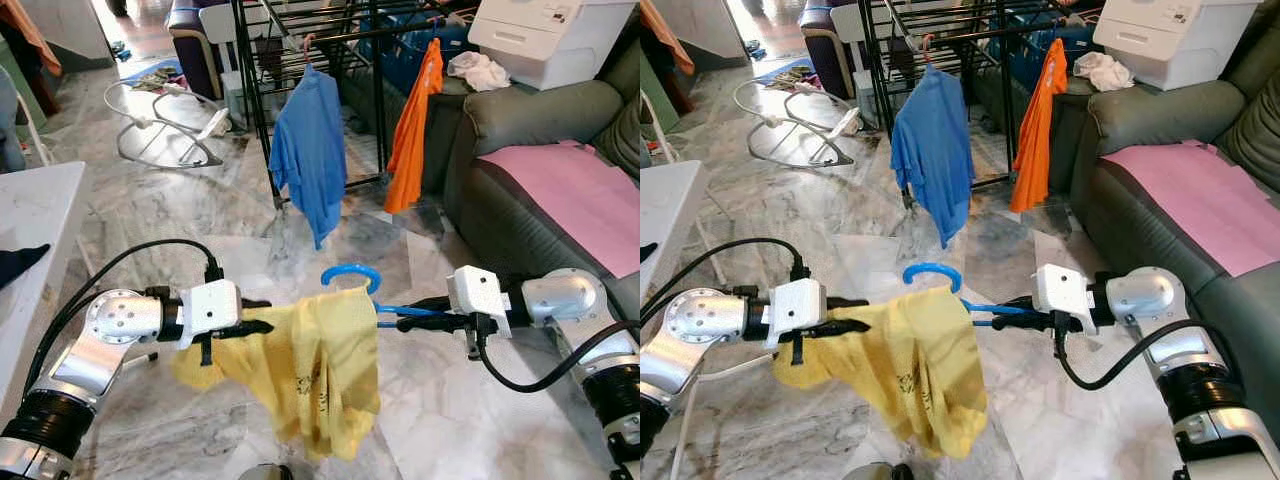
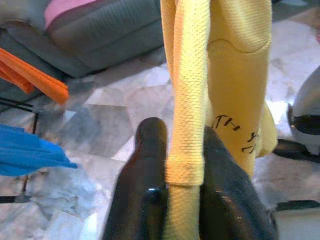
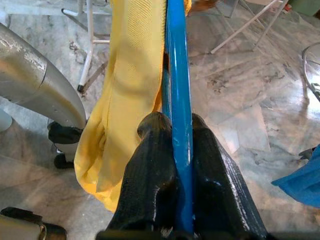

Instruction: Hang hanger

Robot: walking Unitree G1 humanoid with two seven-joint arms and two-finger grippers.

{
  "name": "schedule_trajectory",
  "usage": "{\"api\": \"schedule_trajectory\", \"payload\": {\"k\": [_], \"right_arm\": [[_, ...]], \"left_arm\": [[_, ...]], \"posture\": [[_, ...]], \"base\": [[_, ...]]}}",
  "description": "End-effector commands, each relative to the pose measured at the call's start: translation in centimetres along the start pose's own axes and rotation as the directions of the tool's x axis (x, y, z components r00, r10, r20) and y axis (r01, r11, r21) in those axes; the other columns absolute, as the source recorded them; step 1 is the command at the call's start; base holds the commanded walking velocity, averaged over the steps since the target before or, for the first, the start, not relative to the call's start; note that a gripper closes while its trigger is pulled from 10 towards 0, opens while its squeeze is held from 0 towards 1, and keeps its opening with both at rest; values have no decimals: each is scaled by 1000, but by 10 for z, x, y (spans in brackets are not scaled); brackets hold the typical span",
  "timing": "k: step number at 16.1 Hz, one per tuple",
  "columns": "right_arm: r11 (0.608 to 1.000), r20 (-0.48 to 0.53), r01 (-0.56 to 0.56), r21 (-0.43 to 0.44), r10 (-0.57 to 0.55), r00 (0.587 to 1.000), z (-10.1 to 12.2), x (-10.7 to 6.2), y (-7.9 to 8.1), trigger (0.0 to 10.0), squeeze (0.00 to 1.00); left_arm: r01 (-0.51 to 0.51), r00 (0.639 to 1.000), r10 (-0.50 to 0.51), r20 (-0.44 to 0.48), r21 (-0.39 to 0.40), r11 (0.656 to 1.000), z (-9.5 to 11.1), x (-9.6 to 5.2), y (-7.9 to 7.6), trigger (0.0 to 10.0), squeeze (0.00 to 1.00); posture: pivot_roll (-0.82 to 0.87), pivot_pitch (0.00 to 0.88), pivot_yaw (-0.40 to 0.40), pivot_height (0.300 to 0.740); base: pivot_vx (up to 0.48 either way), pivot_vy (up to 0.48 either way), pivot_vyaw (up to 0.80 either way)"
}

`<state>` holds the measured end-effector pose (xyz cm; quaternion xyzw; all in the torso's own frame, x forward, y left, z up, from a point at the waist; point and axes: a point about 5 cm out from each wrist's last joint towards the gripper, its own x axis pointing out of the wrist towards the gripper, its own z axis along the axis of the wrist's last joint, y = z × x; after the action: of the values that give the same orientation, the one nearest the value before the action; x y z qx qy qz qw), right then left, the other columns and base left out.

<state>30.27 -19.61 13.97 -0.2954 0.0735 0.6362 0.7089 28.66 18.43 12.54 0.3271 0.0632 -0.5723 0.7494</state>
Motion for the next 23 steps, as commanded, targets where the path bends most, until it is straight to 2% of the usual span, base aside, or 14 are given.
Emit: {"api": "schedule_trajectory", "payload": {"k": [1, 7, 10, 11, 12, 13, 14, 16, 18, 23], "right_arm": [[999, 26, 6, -51, -4, 1000, 10, 0, -7, 0, 0], [998, 21, 12, -63, -11, 1000, 10, 1, -9, 0, 0], [998, 11, 22, -66, -21, 1000, 9, 2, -10, 0, 0], [997, 0, 22, -68, -22, 1000, 8, 2, -10, 3529, 0], [997, -6, 27, -68, -28, 1000, 8, 2, -11, 10000, 0], [999, -12, 34, 7, -34, 999, 5, 1, -15, 10000, 475], [994, -22, 79, 76, -77, 997, 5, 0, -23, 10000, 1000], [995, -54, 77, 70, -73, 996, 5, -3, -25, 10000, 1000], [990, -64, 138, 6, -137, 988, 12, -7, -33, 10000, 1000], [980, -49, 200, 2, -199, 979, 21, -16, -41, 10000, 1000]], "left_arm": [[15, 1000, -15, -6, -8, 1000, -1, -3, -1, 0, 0], [40, 999, -40, -1, -45, 998, -1, -4, -3, 0, 0], [-19, 1000, 20, 14, -54, 998, -2, -6, 1, 0, 0], [-39, 999, 40, 18, -58, 998, -3, -7, 2, 0, 0], [-52, 998, 54, 20, -63, 997, -5, -7, 3, 0, 0], [-77, 996, 80, 30, -78, 994, -5, -8, 4, 0, 0], [-116, 991, 122, 45, -112, 987, -7, -10, 6, 0, 0], [-150, 987, 156, 40, -120, 981, -10, -13, 7, 0, 0], [-280, 955, 290, 53, -149, 948, -12, -20, 18, 0, 0], [-404, 913, 408, 13, -105, 909, -15, -25, 29, 0, 0]], "posture": [[-54, 25, 52, 740], [-55, 28, 49, 740], [-54, 27, 49, 740], [-54, 27, 49, 740], [-54, 27, 49, 740], [-52, 28, 44, 740], [-52, 28, 44, 740], [-51, 23, 45, 740], [-51, 23, 45, 740], [-52, 18, 50, 740]], "base": [[0, 0, 0], [0, 0, 0], [0, 0, 0], [0, 0, 0], [0, 0, 0], [0, 0, 0], [0, 0, 0], [0, 0, 0], [0, 0, 0], [0, 0, 0]]}}
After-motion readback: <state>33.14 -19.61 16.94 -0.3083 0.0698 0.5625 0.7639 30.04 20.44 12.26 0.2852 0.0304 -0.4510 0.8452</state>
